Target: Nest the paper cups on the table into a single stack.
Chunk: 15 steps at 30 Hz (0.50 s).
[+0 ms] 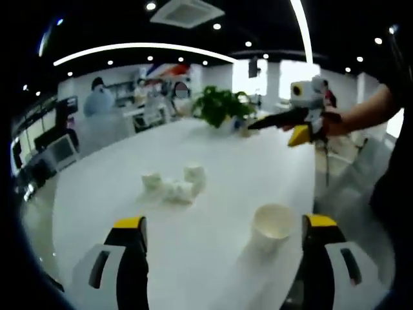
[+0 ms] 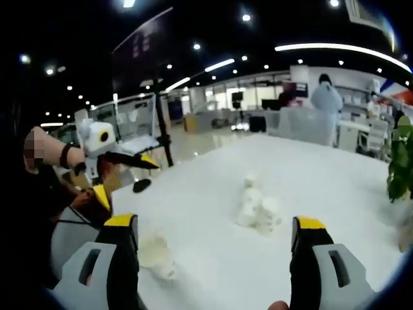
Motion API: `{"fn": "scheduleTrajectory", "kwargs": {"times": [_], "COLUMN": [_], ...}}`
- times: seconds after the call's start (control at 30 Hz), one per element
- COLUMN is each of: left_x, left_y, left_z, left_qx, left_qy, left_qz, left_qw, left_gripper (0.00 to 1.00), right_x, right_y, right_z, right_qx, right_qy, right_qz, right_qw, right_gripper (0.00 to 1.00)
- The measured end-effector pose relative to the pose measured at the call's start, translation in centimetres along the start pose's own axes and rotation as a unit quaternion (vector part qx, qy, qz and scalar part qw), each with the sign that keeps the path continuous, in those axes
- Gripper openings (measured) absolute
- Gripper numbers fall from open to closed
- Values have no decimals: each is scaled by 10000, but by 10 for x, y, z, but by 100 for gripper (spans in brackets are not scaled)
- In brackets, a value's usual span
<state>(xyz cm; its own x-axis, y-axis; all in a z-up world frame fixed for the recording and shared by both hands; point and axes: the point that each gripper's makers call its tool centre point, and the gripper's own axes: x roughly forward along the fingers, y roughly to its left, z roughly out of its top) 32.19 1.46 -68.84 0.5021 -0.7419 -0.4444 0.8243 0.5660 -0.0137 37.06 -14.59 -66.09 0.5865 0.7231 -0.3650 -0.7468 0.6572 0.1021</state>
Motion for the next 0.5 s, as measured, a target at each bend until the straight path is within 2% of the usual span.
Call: {"fn": "scheduleTrajectory", "kwargs": {"times": [0.23, 0.5], "left_x": [8, 16], "left_y": [5, 0], "left_z": [-4, -10], "left_qx": [-107, -136], "left_qy": [2, 66], "left_qz": [41, 23], "left_qw": [9999, 9999], "left_gripper": [100, 100], "right_x": [48, 82], "right_y": [-28, -61], "right_z": [17, 19], "right_qx": [-343, -202], "right_qy": [462, 908], "right_qz": [130, 201], "right_qw": [9983, 9955], "right_gripper": [92, 89]}}
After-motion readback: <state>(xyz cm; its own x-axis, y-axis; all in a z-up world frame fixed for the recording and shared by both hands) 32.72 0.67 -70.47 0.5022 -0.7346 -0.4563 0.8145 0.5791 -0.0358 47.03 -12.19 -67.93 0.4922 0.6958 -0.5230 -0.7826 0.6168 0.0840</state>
